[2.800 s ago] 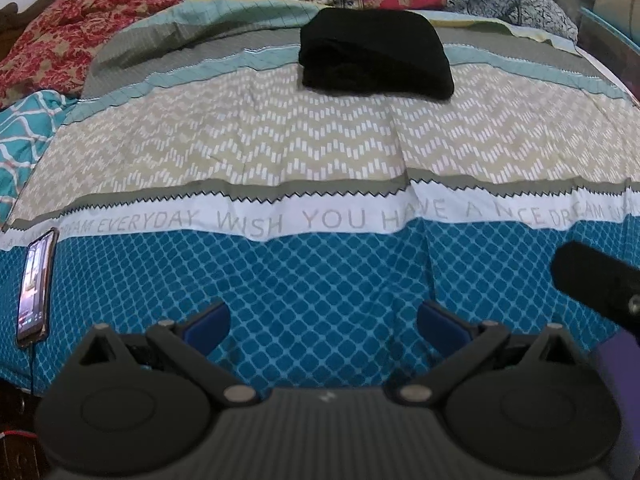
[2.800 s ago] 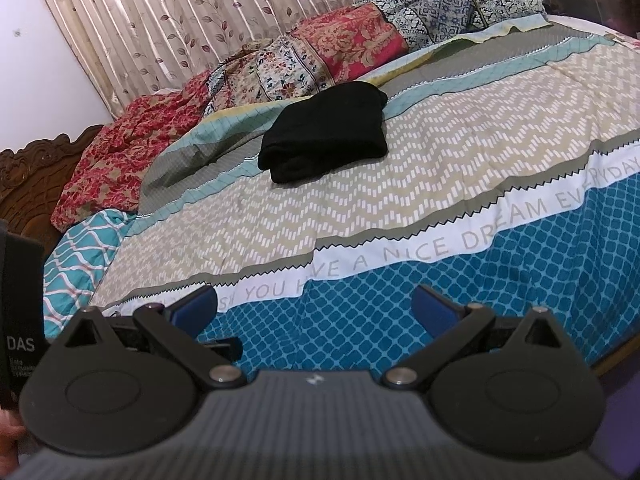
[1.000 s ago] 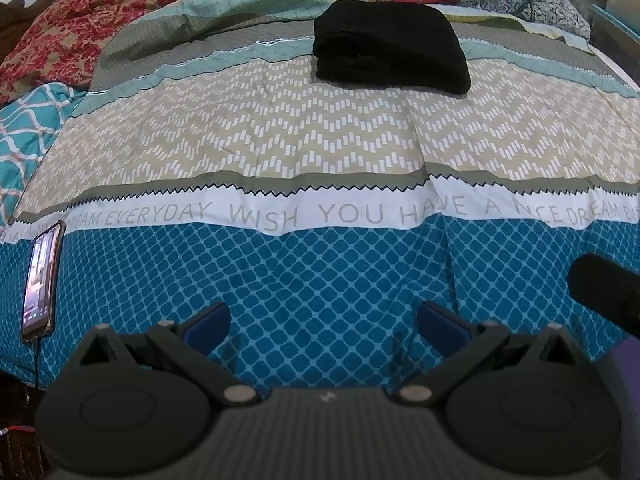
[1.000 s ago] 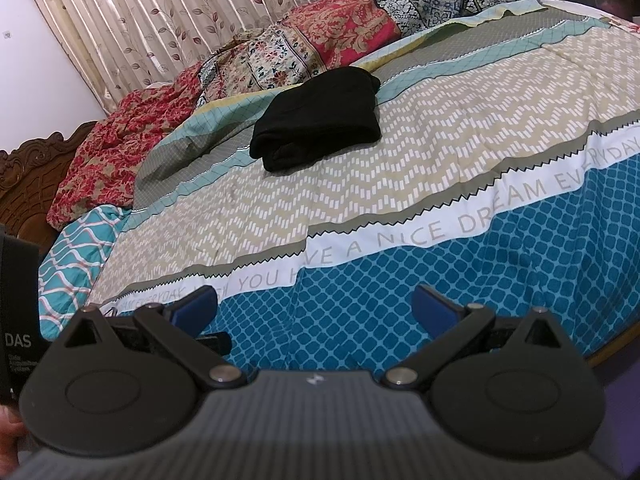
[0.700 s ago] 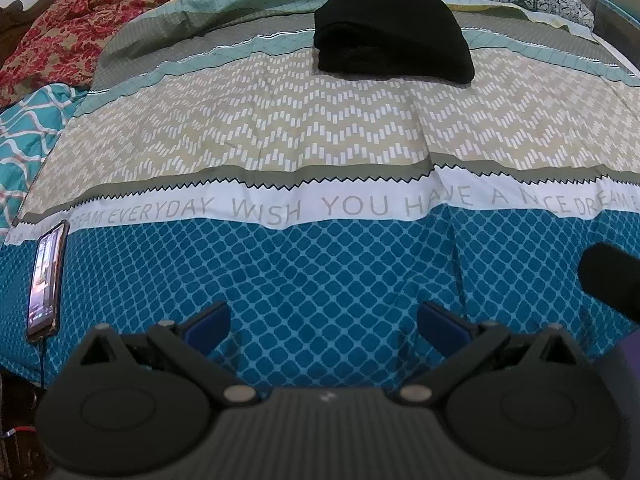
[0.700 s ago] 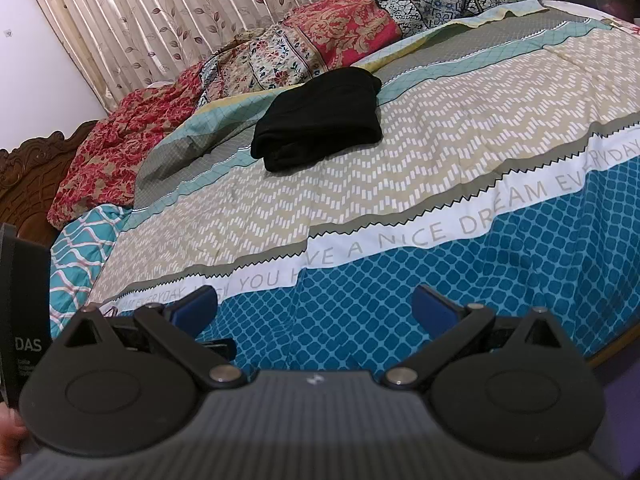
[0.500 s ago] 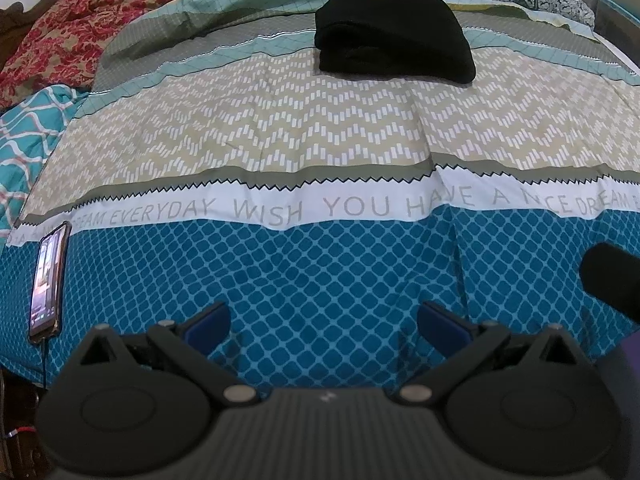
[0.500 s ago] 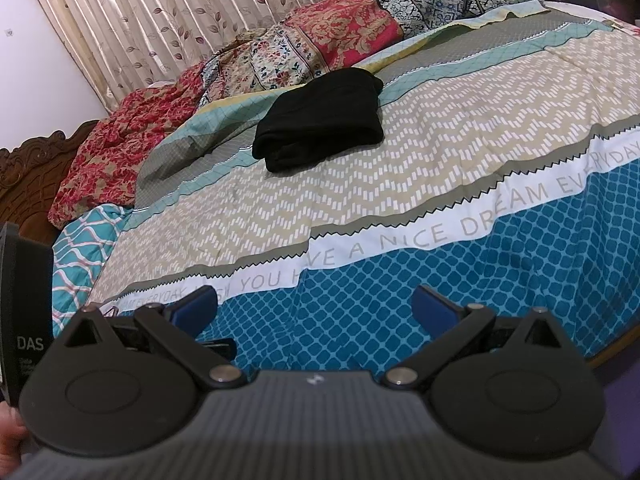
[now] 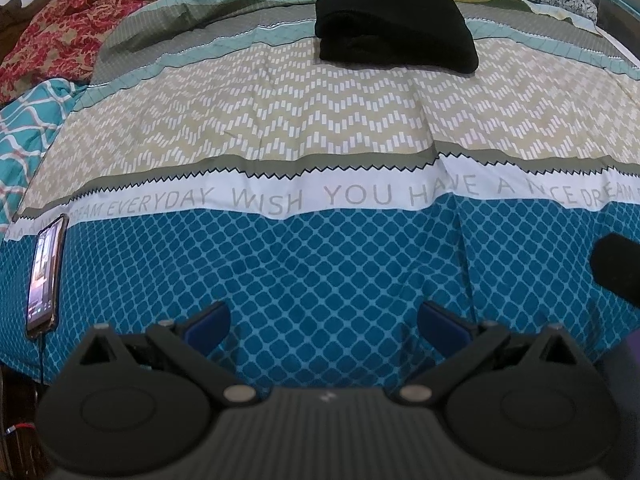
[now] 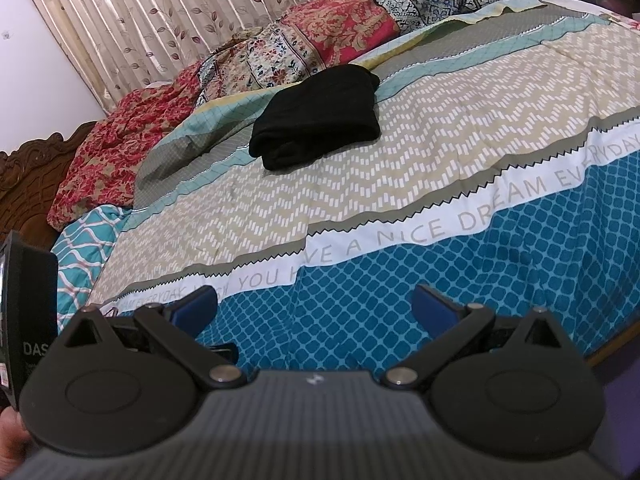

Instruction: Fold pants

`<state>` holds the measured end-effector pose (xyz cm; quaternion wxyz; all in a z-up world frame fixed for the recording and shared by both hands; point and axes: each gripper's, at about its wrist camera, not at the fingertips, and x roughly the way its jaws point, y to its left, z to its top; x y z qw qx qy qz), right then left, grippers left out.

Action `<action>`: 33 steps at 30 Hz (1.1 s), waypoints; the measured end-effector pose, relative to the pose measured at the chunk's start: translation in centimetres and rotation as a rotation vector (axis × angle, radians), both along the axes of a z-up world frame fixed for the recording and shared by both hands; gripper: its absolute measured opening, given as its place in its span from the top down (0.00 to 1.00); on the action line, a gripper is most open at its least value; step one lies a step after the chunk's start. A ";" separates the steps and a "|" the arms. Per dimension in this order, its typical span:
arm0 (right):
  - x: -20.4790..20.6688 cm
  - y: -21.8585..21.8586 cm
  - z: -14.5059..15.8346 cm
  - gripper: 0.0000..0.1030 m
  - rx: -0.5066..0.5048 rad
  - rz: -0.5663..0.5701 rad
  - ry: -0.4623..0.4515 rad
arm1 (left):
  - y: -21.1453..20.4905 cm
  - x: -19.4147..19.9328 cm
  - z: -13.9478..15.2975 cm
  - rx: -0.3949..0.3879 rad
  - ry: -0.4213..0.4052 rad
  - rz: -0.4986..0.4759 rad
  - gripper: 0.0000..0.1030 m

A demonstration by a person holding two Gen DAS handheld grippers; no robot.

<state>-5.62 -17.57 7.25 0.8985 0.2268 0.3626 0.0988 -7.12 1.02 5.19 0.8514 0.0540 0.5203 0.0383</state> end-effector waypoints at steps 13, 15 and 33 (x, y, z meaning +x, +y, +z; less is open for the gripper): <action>0.0 -0.1 -0.3 0.00 0.002 0.000 0.008 | 0.1 0.1 -0.6 0.007 0.022 -0.002 0.00; 0.0 -0.1 -0.4 0.00 0.003 0.000 0.009 | 0.1 0.1 -0.7 0.007 0.025 -0.003 0.00; 0.1 -0.1 -0.7 0.00 0.005 0.003 0.021 | 0.3 0.4 -1.2 0.009 0.042 0.005 0.00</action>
